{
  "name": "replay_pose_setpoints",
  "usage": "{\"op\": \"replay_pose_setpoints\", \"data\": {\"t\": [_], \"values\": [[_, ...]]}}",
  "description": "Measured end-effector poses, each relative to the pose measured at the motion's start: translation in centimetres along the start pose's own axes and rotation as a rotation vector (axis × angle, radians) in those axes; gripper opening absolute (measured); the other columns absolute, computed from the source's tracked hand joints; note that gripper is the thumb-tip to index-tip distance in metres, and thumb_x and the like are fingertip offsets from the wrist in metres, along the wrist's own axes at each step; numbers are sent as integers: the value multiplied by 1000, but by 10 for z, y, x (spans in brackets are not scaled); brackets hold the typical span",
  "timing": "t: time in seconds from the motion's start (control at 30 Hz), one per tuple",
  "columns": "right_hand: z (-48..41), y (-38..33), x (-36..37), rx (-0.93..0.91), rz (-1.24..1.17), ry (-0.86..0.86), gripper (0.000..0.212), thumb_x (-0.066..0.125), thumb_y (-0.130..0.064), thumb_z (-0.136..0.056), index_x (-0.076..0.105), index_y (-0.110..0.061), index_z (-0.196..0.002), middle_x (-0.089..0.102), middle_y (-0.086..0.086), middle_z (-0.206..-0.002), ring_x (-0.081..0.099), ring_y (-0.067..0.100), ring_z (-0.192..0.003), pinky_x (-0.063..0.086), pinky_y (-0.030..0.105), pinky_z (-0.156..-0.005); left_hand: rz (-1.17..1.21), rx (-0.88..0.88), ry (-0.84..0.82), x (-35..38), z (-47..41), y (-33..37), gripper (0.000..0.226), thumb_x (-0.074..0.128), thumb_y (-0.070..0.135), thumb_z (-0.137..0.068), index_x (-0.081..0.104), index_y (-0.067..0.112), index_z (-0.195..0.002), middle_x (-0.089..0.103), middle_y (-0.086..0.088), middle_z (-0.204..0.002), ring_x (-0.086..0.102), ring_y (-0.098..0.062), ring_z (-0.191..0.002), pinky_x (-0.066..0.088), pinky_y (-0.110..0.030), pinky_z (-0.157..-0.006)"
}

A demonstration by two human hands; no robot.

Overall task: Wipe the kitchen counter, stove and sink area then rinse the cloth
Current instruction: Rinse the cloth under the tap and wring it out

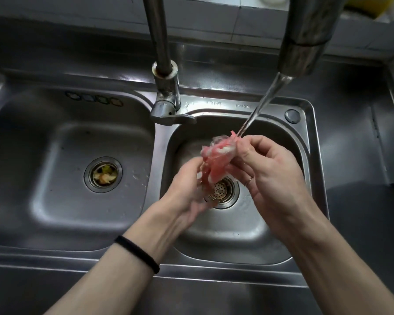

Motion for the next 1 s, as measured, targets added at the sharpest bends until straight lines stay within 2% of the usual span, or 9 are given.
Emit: {"op": "replay_pose_setpoints", "data": {"t": [0.1,0.2,0.3,0.4,0.53,0.7,0.77,0.87,1.0], "values": [[12,-1,3,-111,144,-13,22,70,-21,-99,70,1,-96,77,22,-94,74,44,-91,63,49,-86,349,-153,-213,27,-2,10,27,51,35,-101,67,17,-113,60,-15,-105,61,-28,-93,55,-41,-93],[23,3,2,-196,324,-52,12,72,-14,-98,77,-5,-94,80,8,-90,78,25,-88,62,38,-88,359,-166,-259,43,-5,22,29,46,26,-105,66,6,-113,70,-12,-98,63,-24,-90,52,-30,-98],[23,9,-22,-167,304,81,18,68,-18,-100,83,-18,-90,82,0,-92,77,12,-91,61,25,-80,216,-90,-241,44,-5,30,20,49,8,-102,66,7,-111,68,-3,-70,54,-7,-49,43,-14,-46],[3,31,-53,130,113,367,20,63,-27,-102,80,-18,-94,80,6,-104,73,10,-88,57,21,-70,-2,-76,-232,31,-5,33,25,44,2,-104,69,2,-105,57,-3,-62,41,-3,-39,32,-10,-32],[-33,64,-33,494,-55,177,49,43,-59,-106,70,-20,-120,80,5,-102,77,20,-94,60,35,-80,-283,-1,-311,27,4,48,37,44,-7,-98,59,6,-130,63,-14,-92,50,-4,-47,37,-14,-33],[-68,67,0,451,-1,-71,40,62,-52,-100,75,-13,-101,51,1,-56,43,13,-44,40,26,-46,-641,72,-331,22,14,58,19,46,-7,-98,57,7,-103,67,-7,-72,53,-5,-43,34,-13,-34],[-72,63,7,344,113,-138,26,70,-37,-99,73,-13,-90,57,3,-57,47,14,-43,38,25,-42,-799,98,-257,17,14,61,16,53,2,-100,46,5,-114,63,-18,-80,51,-10,-40,38,-17,-34],[-72,55,2,219,217,-60,16,63,-15,-102,76,-11,-94,76,11,-78,70,21,-63,55,26,-50,-962,151,-139,6,11,62,64,70,30,-96,26,17,-140,72,-12,-77,58,-14,-37,44,-22,-37],[-80,53,-10,207,191,118,20,55,-12,-105,71,-13,-118,78,7,-105,77,21,-82,59,27,-58,-1027,375,93,-11,10,71,33,69,48,-89,50,28,-106,73,2,-82,67,-16,-64,55,-35,-60]]}}
Point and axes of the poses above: each hand's wrist, its own z-axis away from the middle knuckle, its own x-axis out of the palm, y = z × x, the point moved 5 cm from there along -z, towards the middle knuckle
